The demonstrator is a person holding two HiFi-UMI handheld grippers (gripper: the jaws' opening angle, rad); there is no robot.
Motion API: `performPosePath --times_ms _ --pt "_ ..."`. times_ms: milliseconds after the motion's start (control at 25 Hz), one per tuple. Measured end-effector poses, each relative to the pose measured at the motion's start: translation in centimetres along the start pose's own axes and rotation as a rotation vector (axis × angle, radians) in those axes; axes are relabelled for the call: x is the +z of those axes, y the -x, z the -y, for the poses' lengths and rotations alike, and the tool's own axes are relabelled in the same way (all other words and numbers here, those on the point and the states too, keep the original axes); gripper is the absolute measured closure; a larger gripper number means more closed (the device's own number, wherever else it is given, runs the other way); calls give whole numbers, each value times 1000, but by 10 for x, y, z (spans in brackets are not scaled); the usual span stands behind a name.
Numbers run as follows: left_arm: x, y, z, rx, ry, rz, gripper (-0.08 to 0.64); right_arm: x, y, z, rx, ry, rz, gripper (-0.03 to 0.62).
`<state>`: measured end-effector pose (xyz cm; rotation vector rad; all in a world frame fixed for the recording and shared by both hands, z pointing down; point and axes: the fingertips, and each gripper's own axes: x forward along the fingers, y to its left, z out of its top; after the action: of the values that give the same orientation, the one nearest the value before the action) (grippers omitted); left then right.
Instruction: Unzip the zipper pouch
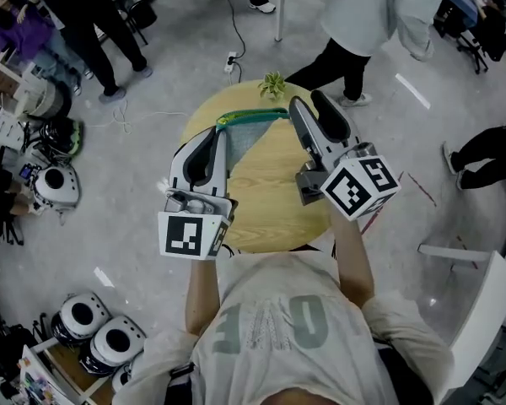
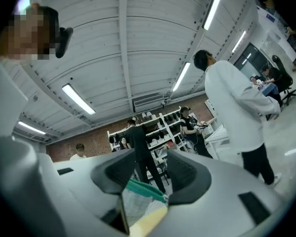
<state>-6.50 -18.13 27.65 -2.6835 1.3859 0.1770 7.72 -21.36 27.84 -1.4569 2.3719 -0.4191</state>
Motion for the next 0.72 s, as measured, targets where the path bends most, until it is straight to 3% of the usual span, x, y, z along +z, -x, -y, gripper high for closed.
performPosePath --times_ms 400,600,720 --pt "-86 -29 29 -102 294 -144 532 -35 29 36 -88 -64 -67 397" --pt "-123 -33 47 -115 413 -221 532 -45 39 46 -126 -67 -99 399" --pt "-154 -34 54 -99 543 -272 532 -49 41 53 -141 -67 -105 400"
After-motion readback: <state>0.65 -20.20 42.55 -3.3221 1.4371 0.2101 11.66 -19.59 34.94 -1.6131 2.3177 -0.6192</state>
